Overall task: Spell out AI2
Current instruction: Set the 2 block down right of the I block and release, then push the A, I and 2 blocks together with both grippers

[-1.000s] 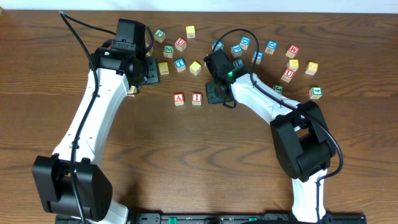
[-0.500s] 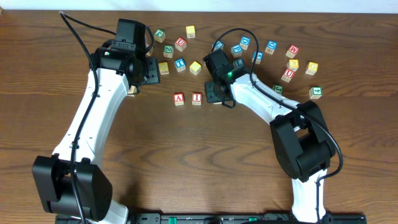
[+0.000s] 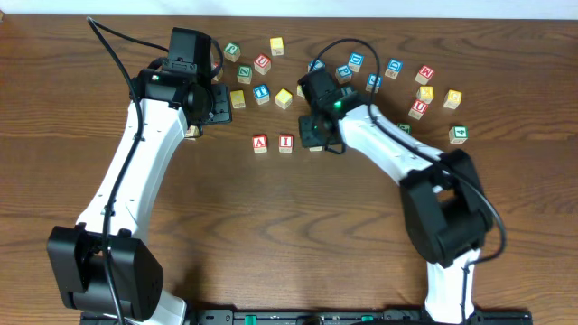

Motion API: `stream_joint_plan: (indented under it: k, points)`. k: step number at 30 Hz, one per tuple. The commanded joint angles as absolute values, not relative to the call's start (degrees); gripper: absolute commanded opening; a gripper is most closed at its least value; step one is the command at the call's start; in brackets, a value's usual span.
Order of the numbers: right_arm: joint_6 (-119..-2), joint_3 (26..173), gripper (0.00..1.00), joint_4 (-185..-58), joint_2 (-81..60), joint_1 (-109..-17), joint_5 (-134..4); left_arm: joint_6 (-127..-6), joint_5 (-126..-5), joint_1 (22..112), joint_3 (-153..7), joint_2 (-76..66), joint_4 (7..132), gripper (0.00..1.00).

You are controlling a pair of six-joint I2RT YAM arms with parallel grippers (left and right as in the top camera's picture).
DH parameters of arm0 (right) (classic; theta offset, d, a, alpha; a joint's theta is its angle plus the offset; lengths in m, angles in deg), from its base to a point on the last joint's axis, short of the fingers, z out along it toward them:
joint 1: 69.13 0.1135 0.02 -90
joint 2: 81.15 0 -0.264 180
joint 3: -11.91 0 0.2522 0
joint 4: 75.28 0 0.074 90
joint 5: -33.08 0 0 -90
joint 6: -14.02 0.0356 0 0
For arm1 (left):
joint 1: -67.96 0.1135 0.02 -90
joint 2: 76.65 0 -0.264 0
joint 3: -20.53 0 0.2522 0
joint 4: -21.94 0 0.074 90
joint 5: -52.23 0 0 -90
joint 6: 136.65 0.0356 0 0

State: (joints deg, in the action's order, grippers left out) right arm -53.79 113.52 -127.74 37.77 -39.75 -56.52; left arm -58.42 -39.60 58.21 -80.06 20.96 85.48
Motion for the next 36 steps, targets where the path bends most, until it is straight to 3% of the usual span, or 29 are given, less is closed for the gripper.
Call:
stream_joint_plan:
  k: [1, 8, 14, 19, 36]
  points:
    - [-53.26, 114.96, 0.41, -130.60, 30.53, -42.19, -56.63, -58.29, -40.16, 58.25, -80.03, 20.35, 86.05, 0.56]
    - [-52.41, 114.40, 0.37, -136.79, 30.66, -45.58, -56.63, -62.03, -40.25, 58.23, -77.08, 20.87, 86.26, 0.55]
    - [-52.41, 113.67, 0.34, -136.83, 33.94, -45.78, -56.78, -62.03, -43.18, 57.92, -75.81, 23.08, 86.26, 0.40]
    - [-52.41, 113.67, 0.31, -136.61, 36.76, -45.73, -57.48, -62.03, -43.18, 56.11, -75.29, 25.28, 86.35, 0.34]
    - [-52.41, 113.50, 0.31, -132.79, 41.50, -45.28, -60.41, -63.54, -43.14, 53.79, -75.18, 32.69, 85.32, 0.29]
